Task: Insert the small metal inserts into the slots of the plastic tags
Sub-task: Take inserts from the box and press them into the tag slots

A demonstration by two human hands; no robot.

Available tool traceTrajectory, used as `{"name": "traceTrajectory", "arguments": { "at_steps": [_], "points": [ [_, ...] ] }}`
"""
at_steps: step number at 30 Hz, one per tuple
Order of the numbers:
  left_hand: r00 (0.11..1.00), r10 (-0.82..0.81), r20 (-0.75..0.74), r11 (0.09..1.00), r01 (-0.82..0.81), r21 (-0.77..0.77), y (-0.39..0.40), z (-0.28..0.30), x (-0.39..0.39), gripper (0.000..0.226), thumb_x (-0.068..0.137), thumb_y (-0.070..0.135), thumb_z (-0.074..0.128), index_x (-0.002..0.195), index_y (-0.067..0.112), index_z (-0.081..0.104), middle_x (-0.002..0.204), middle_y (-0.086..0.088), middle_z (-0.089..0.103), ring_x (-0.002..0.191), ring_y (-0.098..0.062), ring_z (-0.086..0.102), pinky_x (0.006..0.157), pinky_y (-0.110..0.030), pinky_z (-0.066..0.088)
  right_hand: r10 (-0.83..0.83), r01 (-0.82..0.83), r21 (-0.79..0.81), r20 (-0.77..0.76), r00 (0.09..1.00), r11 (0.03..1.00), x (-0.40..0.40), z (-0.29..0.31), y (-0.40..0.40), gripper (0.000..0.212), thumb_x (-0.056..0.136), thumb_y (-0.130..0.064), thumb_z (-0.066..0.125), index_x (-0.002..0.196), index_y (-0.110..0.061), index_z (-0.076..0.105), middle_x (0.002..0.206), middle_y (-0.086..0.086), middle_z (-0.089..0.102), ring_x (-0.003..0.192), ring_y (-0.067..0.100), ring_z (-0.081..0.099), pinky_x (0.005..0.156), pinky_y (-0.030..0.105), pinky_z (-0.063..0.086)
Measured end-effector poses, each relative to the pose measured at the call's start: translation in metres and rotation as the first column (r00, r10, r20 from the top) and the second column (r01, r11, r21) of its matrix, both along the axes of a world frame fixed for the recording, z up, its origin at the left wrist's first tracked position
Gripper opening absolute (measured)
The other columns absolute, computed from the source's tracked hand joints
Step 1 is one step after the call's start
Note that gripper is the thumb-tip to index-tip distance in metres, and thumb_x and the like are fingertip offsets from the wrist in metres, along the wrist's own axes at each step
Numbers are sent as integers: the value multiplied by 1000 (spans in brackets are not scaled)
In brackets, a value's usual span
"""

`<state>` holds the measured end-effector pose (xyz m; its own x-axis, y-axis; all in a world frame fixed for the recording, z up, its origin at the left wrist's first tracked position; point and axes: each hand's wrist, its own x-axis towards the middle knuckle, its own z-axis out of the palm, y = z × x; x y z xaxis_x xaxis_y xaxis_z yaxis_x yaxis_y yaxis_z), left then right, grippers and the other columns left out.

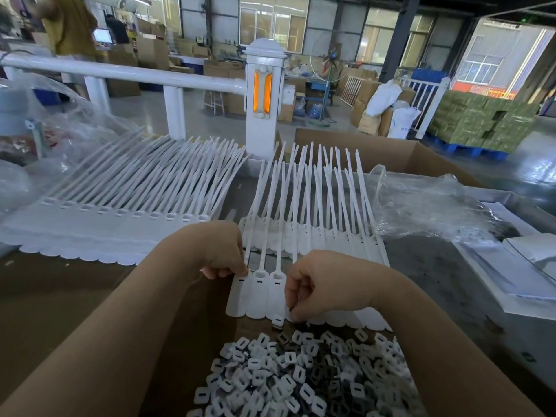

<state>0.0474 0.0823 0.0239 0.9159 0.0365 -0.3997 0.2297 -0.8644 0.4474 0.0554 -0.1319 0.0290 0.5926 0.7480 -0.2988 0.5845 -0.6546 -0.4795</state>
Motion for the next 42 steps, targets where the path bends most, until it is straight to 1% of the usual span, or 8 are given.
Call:
{"name": "traceTrajectory", "arguments": {
  "at_steps": [5,9,12,17,26,31,36,42],
  "points": [
    [1000,-2,29,999,1,33,-1,3,-3,17,87,23,73,86,6,71,61,0,64,49,-8,59,46,-16,47,-20,19,18,51,998,1000,2,-1,1,14,91,-32,70,88,-19,72,73,-15,63,64,-7,56,58,11,45],
    [985,-37,167,998,28,55,-2,8,-6,9,87,22,73,88,13,72,71,3,68,61,-10,65,53,-16,49,-183,183,220,-20,983,958,6,-6,-1,12,90,-33,71,84,-22,70,70,-12,64,59,-7,56,57,12,43],
    [974,-28,225,984,67,-165,-4,15,-7,7,90,15,68,86,15,73,61,4,69,49,-2,60,48,-14,46,-321,352,404,-145,936,844,9,-9,0,11,91,-34,70,86,-25,71,69,-12,67,58,-5,56,56,14,44],
    [977,-50,210,876,143,-460,-18,21,-11,6,92,13,67,92,12,72,77,-1,75,64,-6,68,56,-16,51,-334,433,504,-278,901,748,7,-9,2,11,96,-27,66,87,-22,69,68,-9,68,60,2,56,55,15,44],
    [988,45,150,754,65,-653,-17,21,-11,9,87,16,72,89,8,72,77,-4,72,63,-9,65,58,-21,52,-260,502,589,-450,855,633,9,-11,2,12,97,-20,63,89,-15,70,73,-2,67,60,5,56,55,17,45],
    [994,59,94,758,16,-652,-11,17,-9,4,84,10,73,82,7,71,69,-4,70,60,-10,65,57,-20,53,-296,499,546,-419,858,673,9,-14,2,16,98,-26,63,91,-15,72,71,-5,68,61,6,55,54,16,44],
    [994,108,9,819,-84,-567,-2,7,-5,13,79,6,78,89,-1,73,78,-14,74,65,-15,70,59,-22,56,-377,497,405,-342,861,767,9,-20,2,14,98,-28,62,96,-17,71,77,0,72,55,0,54,50,12,41],
    [995,93,-26,802,-91,-590,1,1,-4,13,78,8,79,88,1,74,81,-15,74,68,-15,72,59,-20,55,-357,494,389,-373,856,778,11,-21,1,11,93,-27,69,94,-18,74,78,0,71,61,2,55,60,17,45]
  ]
}}
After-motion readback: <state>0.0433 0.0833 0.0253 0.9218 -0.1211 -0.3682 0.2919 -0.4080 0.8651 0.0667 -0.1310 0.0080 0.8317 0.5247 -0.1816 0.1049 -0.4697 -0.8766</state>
